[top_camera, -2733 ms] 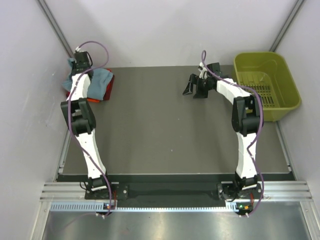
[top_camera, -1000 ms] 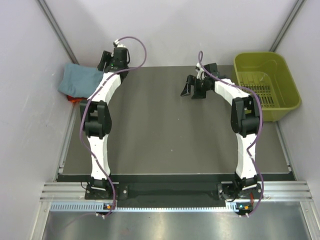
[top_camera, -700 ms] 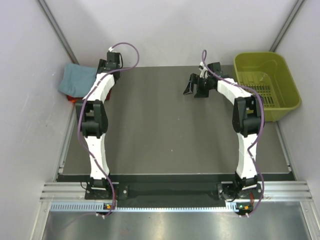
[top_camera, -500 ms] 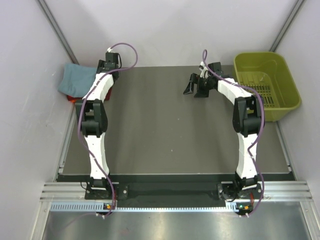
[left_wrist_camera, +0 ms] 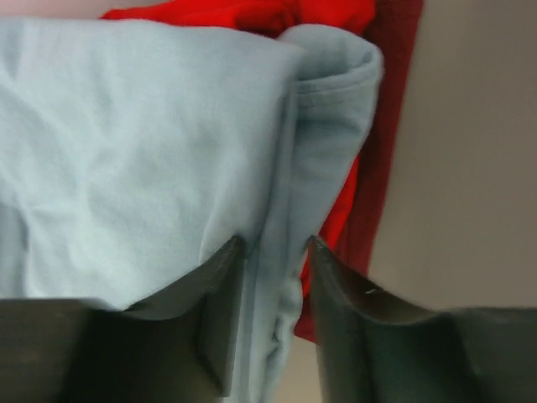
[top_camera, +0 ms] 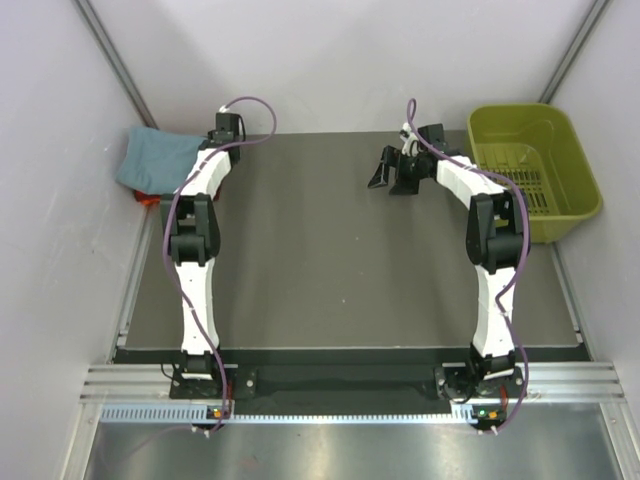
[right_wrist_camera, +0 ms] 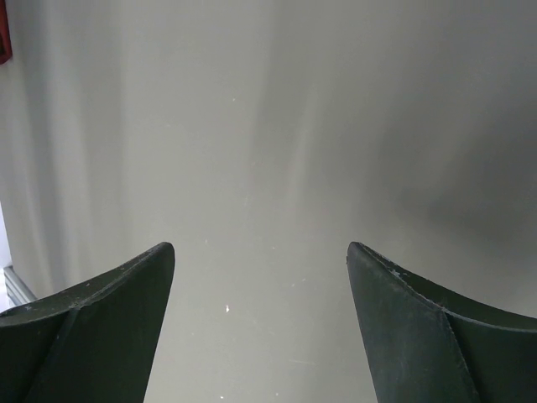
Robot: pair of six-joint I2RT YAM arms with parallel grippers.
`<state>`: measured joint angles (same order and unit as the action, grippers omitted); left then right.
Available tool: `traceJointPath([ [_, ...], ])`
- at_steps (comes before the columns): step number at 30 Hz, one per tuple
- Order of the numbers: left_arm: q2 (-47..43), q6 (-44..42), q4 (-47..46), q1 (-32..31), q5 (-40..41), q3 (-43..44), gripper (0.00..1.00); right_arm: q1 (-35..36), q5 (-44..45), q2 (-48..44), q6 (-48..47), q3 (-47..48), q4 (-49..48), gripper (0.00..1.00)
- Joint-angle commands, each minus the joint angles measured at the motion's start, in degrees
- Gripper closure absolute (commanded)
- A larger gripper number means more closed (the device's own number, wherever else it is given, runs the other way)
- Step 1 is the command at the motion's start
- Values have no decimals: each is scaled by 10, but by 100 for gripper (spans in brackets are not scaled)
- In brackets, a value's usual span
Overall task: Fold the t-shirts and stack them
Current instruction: Neatly place the folded tshirt to the corner
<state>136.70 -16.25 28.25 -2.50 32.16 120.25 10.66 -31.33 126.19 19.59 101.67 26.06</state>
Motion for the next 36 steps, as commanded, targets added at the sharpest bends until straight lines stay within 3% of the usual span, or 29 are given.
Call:
traceJointPath([
  [1, 3, 1, -20, 11, -2, 35, 72, -4, 0, -9, -3, 14, -23, 16],
  [2, 8, -2, -22, 13, -2, 37, 87, -4, 0, -9, -4, 15, -22, 16],
  [3, 10, -1, -27, 14, 2, 40, 97, -4, 0, -8, -5, 16, -22, 16],
  [4, 12, -1, -28, 14, 1, 43, 99, -4, 0, -9, -4, 16, -22, 16],
  [12, 31, -2, -52, 14, 5, 99, 100, 0, 3, -12, -11, 10, -20, 16],
  [20, 42, 0, -53, 13, 17, 101, 98, 2, 5, -15, -14, 6, -20, 16],
  [22, 29, 1, -53, 10, 25, 100, 89, 2, 4, -16, -15, 6, -19, 16],
  [23, 20, 1, -45, 5, 24, 100, 80, 2, 3, -19, -17, 5, -19, 16],
  [24, 9, 3, -39, 1, 22, 100, 60, 2, 6, -20, -18, 5, -17, 16],
  [25, -22, 24, -28, -2, 15, 100, 53, 3, 9, -23, -22, 6, -16, 16],
  [29, -112, 37, -2, -46, -15, 68, 41, 2, 43, -47, -44, 22, 1, 14],
  [32, -175, 62, 16, -79, -71, 42, 31, 2, 116, -74, -72, 41, 14, 12],
  [35, -215, 125, 32, -94, -126, 33, 9, 2, 226, -103, -106, 68, 18, 7],
  [36, -222, 137, 30, -94, -133, 30, 1, 2, 278, -117, -116, 75, 16, 1],
])
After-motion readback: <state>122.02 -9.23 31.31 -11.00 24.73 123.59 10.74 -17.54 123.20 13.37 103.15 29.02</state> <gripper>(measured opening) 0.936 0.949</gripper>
